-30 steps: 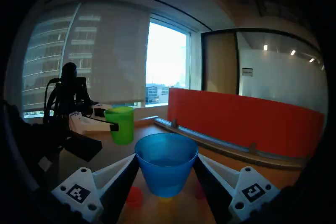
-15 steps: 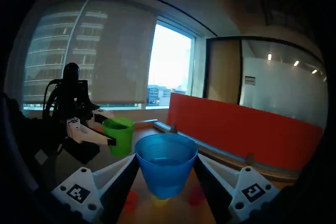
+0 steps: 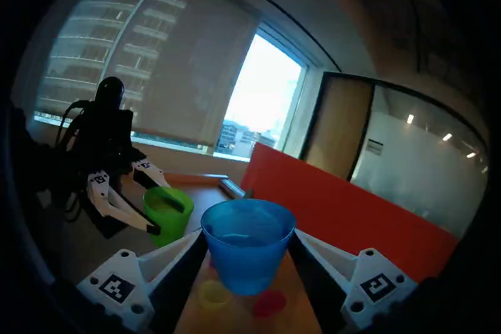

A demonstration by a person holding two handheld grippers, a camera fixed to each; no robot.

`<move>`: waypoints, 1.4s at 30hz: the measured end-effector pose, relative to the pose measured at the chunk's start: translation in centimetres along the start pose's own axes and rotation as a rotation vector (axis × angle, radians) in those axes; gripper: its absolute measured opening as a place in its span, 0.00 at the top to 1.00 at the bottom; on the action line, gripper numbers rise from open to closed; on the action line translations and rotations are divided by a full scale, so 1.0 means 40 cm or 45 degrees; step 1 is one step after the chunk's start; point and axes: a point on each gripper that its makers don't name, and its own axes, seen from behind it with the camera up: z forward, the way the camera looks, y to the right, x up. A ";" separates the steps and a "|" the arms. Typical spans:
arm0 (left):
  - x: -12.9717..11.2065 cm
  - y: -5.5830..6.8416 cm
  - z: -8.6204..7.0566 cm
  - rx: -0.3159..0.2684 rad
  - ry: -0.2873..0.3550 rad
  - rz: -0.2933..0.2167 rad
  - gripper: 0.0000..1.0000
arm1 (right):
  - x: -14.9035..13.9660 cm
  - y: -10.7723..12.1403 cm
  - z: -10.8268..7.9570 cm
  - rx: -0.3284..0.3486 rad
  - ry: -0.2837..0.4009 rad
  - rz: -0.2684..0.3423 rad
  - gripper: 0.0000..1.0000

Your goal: Pour water

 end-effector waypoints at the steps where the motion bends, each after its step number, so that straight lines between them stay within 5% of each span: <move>1: -0.003 0.002 0.001 -0.002 -0.002 0.002 0.15 | 0.002 0.002 0.003 -0.002 -0.002 -0.021 0.11; 32: -0.041 0.049 0.023 -0.075 -0.011 -0.007 0.16 | 0.088 -0.005 0.108 -0.040 -0.046 -0.584 0.11; 42: -0.036 0.064 0.026 -0.088 -0.006 0.001 0.15 | 0.104 -0.010 0.122 -0.048 -0.050 -0.708 0.11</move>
